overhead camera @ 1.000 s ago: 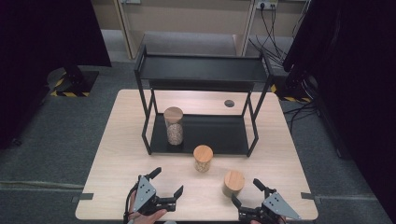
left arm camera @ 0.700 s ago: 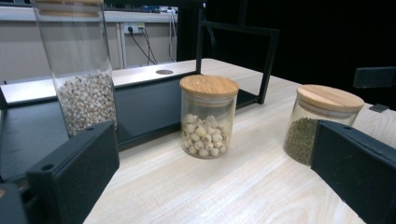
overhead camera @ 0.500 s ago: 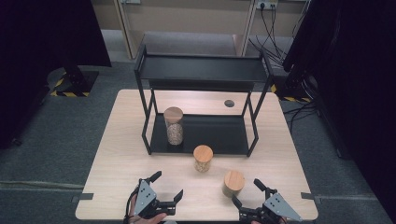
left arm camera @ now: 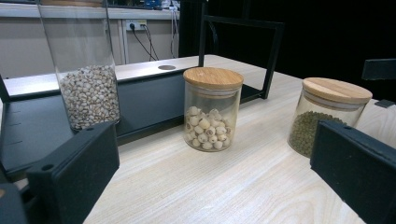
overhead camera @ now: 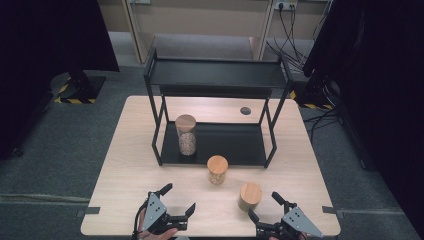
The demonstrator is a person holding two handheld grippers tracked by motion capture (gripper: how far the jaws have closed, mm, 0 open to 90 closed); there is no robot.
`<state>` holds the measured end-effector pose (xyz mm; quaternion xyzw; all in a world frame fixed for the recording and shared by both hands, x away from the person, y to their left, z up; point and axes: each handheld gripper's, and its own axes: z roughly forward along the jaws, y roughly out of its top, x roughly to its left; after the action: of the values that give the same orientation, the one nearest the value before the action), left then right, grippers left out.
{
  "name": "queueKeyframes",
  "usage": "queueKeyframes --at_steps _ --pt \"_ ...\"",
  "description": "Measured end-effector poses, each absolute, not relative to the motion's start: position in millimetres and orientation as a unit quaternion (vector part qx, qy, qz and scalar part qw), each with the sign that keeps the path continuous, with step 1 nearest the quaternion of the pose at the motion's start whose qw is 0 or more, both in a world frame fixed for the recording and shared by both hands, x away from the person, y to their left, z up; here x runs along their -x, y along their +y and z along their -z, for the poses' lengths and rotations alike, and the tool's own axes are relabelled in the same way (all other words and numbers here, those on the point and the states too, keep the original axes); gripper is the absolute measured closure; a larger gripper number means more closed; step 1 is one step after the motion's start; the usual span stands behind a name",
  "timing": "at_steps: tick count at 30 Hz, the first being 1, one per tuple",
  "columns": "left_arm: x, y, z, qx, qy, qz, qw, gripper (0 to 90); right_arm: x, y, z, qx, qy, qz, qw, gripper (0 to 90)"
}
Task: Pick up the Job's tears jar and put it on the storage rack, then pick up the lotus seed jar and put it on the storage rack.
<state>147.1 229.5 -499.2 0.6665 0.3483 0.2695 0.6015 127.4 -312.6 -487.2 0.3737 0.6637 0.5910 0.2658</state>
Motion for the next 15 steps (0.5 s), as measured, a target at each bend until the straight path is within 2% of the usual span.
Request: queueKeyframes --at_steps 15 --pt "-147.2 229.3 500.6 -0.665 0.354 -0.268 0.601 0.8 -127.8 -313.2 486.7 -0.371 0.663 -0.594 0.264 0.7"
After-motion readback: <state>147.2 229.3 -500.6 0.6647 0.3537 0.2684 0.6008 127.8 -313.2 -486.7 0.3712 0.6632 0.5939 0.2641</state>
